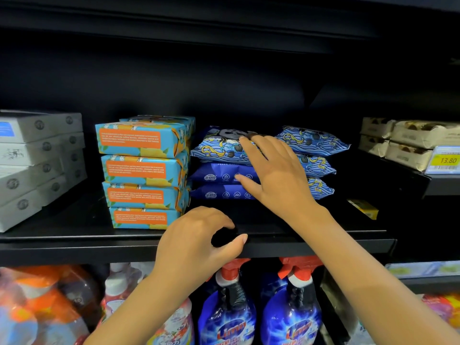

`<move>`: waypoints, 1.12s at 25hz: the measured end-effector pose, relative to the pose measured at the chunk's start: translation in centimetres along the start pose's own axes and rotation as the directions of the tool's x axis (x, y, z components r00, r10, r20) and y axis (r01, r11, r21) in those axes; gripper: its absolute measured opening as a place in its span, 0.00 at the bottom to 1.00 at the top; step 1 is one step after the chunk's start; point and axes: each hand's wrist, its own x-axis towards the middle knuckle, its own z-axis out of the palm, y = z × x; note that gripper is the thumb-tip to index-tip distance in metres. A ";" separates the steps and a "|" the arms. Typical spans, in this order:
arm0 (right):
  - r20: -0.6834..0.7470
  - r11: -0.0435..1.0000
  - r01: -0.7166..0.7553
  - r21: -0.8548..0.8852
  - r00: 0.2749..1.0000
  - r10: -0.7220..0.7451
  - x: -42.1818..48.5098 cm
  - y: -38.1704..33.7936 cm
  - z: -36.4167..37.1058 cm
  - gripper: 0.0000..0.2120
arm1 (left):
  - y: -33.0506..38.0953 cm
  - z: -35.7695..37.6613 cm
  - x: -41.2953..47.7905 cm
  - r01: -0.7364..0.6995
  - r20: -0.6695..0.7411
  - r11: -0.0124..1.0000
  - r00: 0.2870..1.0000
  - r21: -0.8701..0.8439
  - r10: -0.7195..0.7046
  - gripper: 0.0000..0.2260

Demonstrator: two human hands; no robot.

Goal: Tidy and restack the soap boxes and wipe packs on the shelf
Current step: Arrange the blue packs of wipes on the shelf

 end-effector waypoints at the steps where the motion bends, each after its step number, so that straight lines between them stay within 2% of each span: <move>1: 0.006 1.000 0.000 0.004 1.000 0.000 -0.1 0.1 0.0 0.29 | 0.0 0.0 0.0 0.002 0.001 1.000 1.000 -0.003 -0.002 0.22; 4: -0.041 0.998 -0.013 0.054 0.999 0.015 -0.3 0.3 -0.4 0.29 | 0.0 -0.1 0.0 0.004 0.007 1.000 1.000 -0.004 -0.004 0.23; 6: -0.147 0.997 -0.043 0.070 0.988 0.053 -0.4 1.4 -1.0 0.27 | 0.0 -0.1 -0.1 0.007 0.017 1.000 1.000 -0.003 -0.007 0.23; 8: -0.184 0.989 -0.143 0.023 0.972 0.145 0.0 3.6 -1.6 0.26 | -0.1 -0.1 0.0 0.004 0.019 1.000 1.000 -0.005 -0.004 0.23; 10: -0.022 0.954 -0.280 -0.110 0.960 0.280 0.5 6.1 -2.0 0.30 | -0.1 -0.1 0.0 0.001 0.013 1.000 1.000 -0.002 -0.001 0.22; 12: 0.136 0.924 -0.314 -0.217 0.928 0.348 0.7 7.6 -1.8 0.33 | -0.1 0.0 0.0 -0.001 0.002 1.000 1.000 0.003 0.001 0.22; 13: 0.158 0.923 -0.313 -0.224 0.923 0.351 0.6 7.9 -1.4 0.32 | -0.1 0.1 0.0 -0.003 -0.003 1.000 1.000 0.003 0.003 0.22; 19: -0.039 0.928 -0.341 -0.151 0.940 0.339 -0.2 7.3 -0.6 0.27 | -0.2 0.2 0.0 -0.018 -0.020 1.000 1.000 -0.007 0.018 0.20; 25: -0.129 0.935 -0.344 -0.083 0.934 0.332 -0.8 7.5 -1.0 0.21 | -0.1 0.0 -0.1 -0.003 -0.009 1.000 1.000 -0.020 0.003 0.22; 28: -0.290 0.953 -0.302 0.022 0.911 0.295 -2.0 7.4 -1.8 0.17 | -0.1 0.0 0.0 0.001 -0.006 1.000 1.000 -0.025 -0.001 0.23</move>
